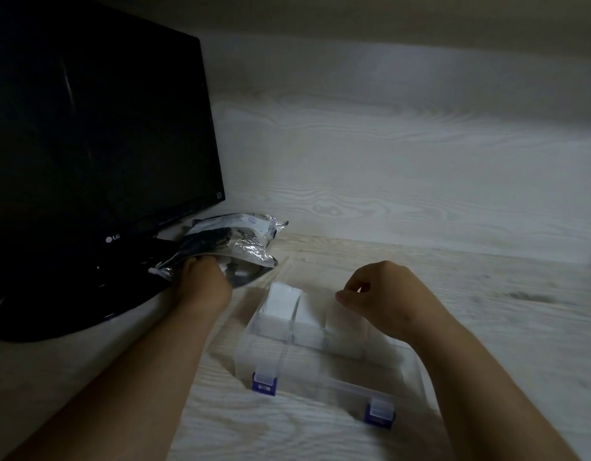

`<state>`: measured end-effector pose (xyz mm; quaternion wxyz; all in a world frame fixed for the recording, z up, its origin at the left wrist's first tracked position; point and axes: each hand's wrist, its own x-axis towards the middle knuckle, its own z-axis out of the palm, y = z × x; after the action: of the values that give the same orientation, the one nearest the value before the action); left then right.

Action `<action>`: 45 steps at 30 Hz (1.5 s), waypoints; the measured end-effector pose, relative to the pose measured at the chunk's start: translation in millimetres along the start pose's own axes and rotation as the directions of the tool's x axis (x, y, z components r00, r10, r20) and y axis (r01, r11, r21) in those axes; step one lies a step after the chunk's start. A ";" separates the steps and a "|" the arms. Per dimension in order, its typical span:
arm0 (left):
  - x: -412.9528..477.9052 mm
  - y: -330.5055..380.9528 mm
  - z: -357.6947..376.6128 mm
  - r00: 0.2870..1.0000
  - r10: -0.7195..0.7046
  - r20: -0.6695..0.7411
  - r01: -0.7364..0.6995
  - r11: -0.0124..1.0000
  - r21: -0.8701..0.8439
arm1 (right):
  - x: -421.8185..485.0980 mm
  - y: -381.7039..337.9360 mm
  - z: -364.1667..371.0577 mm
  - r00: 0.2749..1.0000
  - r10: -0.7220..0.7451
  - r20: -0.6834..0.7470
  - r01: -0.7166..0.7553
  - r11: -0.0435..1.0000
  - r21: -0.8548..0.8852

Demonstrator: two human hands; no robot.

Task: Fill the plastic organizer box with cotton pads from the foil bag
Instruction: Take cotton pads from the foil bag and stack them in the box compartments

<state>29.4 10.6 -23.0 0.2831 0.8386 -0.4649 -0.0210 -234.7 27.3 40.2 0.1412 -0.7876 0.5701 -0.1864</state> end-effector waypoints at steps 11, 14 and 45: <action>5.8 4.2 -6.1 0.998 0.059 -0.021 -0.056 0.991 0.122 | -1.5 -1.7 -0.7 1.000 0.008 0.010 -0.008 1.000 0.007; 3.7 8.3 -8.5 0.998 0.057 0.014 -0.058 0.986 0.156 | -1.3 -1.8 -1.0 1.000 0.007 0.010 -0.007 1.000 0.002; -38.5 37.4 -44.2 0.944 0.296 -0.149 -0.221 0.896 0.385 | 0.1 -1.1 0.9 1.000 -0.019 -0.019 0.020 0.999 0.038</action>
<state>-7.9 46.0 23.8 0.1697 0.8045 -0.5369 0.1890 -233.3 27.5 39.9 0.1490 -0.7886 0.5599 -0.2060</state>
